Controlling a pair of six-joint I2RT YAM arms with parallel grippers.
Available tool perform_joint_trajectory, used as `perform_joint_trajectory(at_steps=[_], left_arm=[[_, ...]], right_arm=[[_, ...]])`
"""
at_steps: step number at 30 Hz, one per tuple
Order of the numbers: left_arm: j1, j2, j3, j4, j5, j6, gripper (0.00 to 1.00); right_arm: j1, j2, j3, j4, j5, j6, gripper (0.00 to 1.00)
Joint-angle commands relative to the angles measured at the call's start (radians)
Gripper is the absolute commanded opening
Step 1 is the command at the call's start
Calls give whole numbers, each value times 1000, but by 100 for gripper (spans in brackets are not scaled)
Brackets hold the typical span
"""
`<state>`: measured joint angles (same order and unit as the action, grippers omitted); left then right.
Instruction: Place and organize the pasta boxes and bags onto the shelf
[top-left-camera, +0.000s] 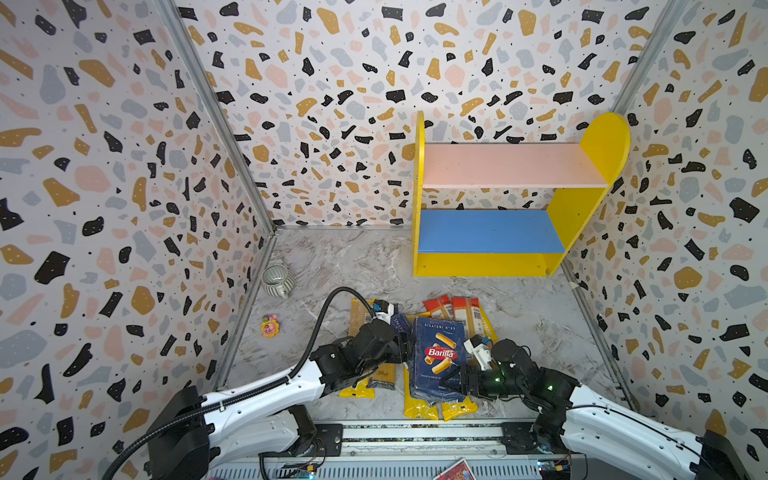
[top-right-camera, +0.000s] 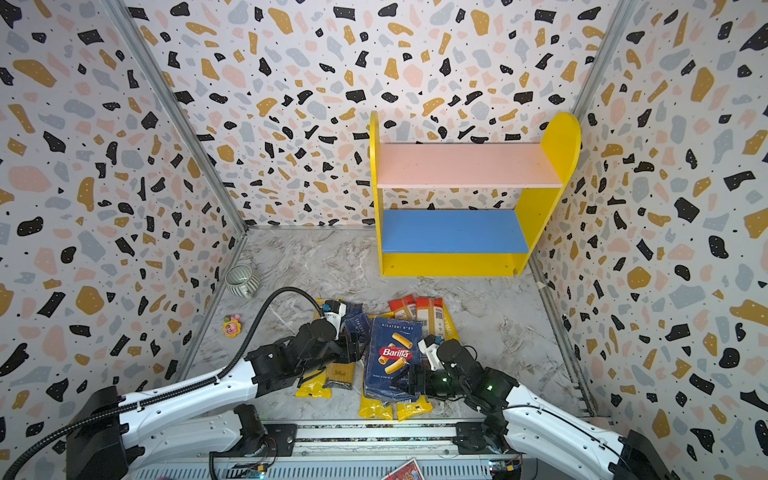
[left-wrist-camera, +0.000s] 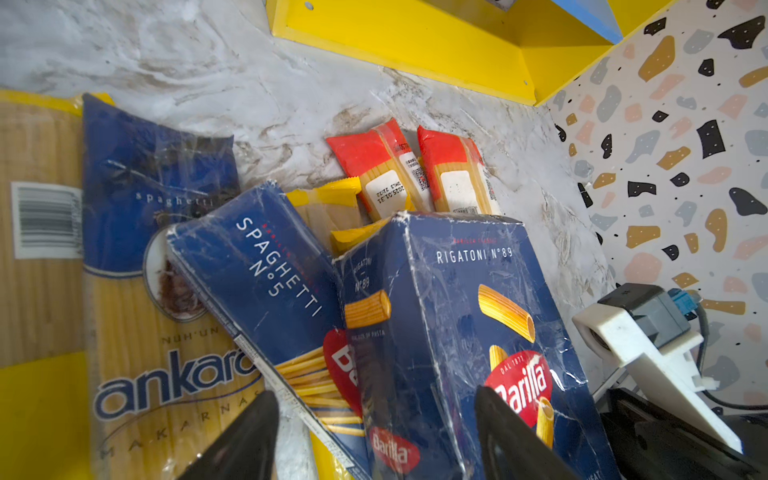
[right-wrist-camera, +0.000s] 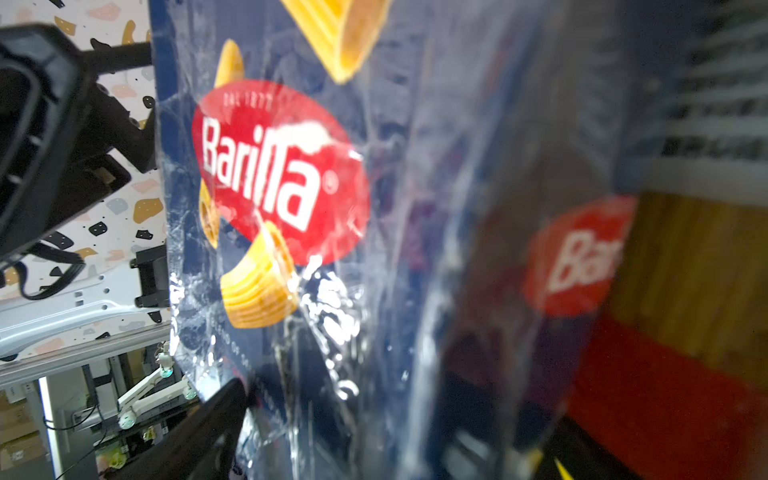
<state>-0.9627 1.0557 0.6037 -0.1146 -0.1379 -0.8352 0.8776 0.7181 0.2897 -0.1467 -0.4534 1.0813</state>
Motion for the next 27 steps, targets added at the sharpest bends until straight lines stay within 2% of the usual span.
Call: perform_joint_trajectory(at_steps=[1,10,17,27], left_arm=[[-4,5,-17,67,5,-13,67],[-14,54,-46,128,41,-28,51],[-24,87,-55,155,57,-27,41],[-36,137,-53,224,105,-35,38]], right_arm=[[5,4,-14,112,-18,18,98],[-13,15,2,183,12,10,94],[-74,83,4,326,-57,7,87],[-77,282,85,457,-113,-42,87]])
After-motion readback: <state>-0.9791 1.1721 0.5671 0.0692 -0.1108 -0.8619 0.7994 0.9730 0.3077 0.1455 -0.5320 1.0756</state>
